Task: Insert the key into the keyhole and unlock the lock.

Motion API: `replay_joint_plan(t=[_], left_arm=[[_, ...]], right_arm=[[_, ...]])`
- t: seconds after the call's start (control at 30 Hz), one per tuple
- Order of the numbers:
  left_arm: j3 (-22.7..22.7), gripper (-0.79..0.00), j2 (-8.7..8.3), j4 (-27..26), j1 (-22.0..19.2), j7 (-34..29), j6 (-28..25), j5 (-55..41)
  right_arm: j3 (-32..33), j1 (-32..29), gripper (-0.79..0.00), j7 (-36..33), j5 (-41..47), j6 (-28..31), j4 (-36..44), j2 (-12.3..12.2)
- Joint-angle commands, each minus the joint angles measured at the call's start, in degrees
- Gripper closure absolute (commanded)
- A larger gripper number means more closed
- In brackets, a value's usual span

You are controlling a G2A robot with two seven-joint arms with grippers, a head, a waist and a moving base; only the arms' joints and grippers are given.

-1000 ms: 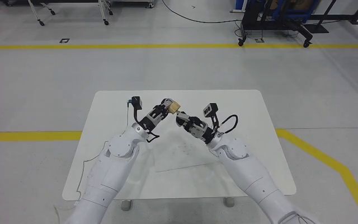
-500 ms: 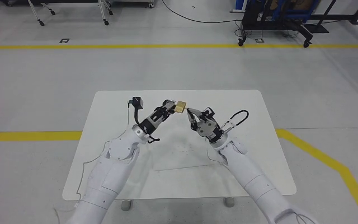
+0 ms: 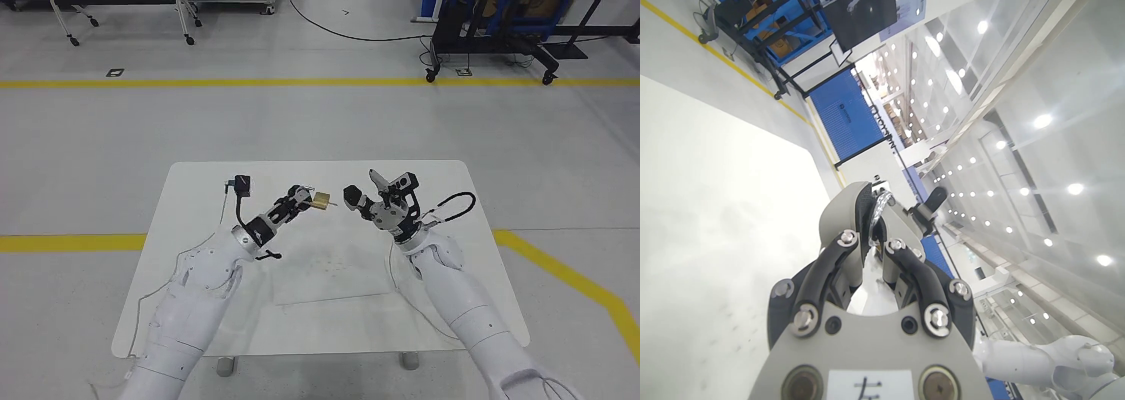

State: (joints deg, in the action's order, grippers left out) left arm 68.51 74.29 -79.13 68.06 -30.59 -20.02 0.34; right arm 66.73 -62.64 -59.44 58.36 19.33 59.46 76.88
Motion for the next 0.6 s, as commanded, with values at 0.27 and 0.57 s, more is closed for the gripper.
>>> replay_joint_plan(t=[0.27,0.57], left_arm=[[-2.97,0.000,-2.21,-8.58,4.38,-9.96,10.13,29.73],[-7.41,-0.785,-1.94,-7.44,2.75,-12.16,16.89,38.08]], right_arm=[[-0.29,0.02,-0.785,-0.18,2.07,-1.03,-0.13,0.05],[-0.29,0.02,-0.785,-0.18,2.07,-1.03,-0.13,0.05]])
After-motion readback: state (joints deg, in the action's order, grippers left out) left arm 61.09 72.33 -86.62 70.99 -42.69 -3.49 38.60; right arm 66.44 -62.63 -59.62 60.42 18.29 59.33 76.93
